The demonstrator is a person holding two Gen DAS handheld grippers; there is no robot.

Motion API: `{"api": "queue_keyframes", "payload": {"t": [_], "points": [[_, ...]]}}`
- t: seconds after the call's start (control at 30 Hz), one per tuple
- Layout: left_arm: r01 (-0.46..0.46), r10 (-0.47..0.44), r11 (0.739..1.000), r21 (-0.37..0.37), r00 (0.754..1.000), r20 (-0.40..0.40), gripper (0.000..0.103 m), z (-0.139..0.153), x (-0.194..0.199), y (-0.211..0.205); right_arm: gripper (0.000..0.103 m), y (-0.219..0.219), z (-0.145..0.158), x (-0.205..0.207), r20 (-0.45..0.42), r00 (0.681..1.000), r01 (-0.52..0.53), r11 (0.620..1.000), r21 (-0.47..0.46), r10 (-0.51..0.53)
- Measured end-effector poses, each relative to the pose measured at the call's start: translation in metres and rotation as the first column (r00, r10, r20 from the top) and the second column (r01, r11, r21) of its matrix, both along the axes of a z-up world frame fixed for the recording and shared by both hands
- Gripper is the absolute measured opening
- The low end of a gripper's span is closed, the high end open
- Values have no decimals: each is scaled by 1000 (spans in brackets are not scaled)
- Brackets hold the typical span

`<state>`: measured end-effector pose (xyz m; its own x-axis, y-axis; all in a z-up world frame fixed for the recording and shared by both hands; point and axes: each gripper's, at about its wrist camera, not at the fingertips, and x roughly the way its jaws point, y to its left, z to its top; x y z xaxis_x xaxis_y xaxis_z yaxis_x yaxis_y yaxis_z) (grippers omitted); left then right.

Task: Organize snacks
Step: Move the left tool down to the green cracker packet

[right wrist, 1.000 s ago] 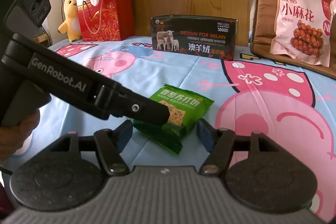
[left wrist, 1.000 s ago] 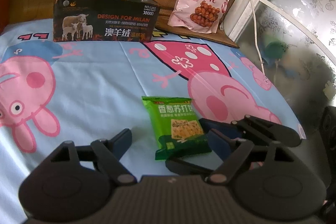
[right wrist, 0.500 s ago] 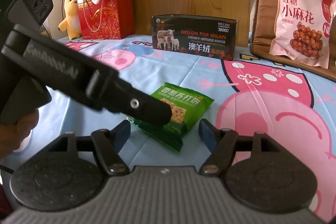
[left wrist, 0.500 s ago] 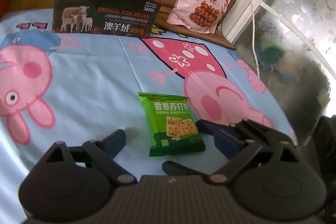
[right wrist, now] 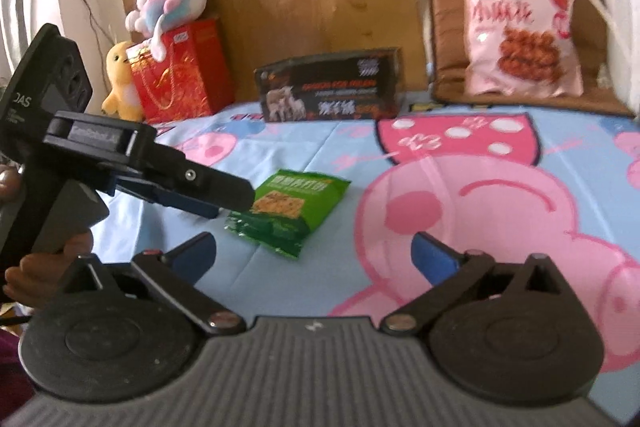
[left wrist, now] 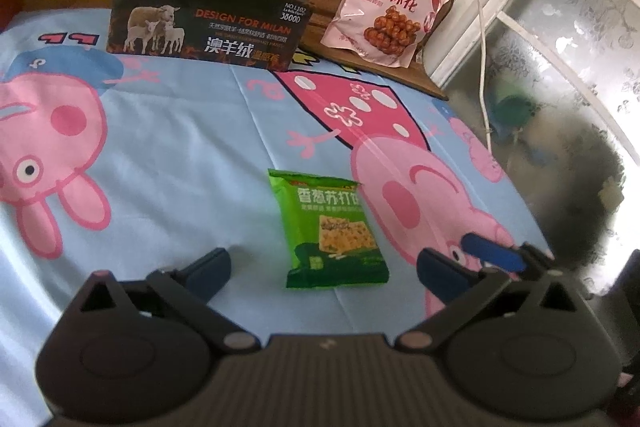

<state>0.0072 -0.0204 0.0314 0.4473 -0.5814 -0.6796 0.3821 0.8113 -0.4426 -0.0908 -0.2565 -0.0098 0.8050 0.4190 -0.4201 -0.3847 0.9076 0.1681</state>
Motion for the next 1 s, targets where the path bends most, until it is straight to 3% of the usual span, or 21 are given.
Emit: {"api": "queue_keyframes", "payload": {"t": [0.1, 0.2, 0.27, 0.33, 0.53, 1.0], "points": [[-3, 2, 1000, 26, 1000, 11, 103, 0, -2, -4, 103, -5, -4, 3, -24, 999, 32, 999, 42, -31], [-6, 5, 999, 38, 1000, 11, 103, 0, -3, -5, 103, -18, -16, 8, -116, 990, 105, 976, 189, -84], [-11, 11, 999, 35, 1000, 3, 103, 1, -2, -4, 103, -30, -21, 8, -121, 987, 142, 941, 308, -110], [-12, 12, 999, 36, 1000, -2, 103, 1, -2, -4, 103, -37, -20, 13, -145, 986, 132, 932, 337, -87], [-4, 3, 997, 78, 1000, 8, 103, 2, -3, -10, 103, -32, -19, 17, -135, 984, 154, 934, 322, -116], [7, -8, 997, 81, 1000, 8, 102, 2, -4, -8, 103, -22, -13, 18, -122, 986, 133, 972, 191, -111]]}}
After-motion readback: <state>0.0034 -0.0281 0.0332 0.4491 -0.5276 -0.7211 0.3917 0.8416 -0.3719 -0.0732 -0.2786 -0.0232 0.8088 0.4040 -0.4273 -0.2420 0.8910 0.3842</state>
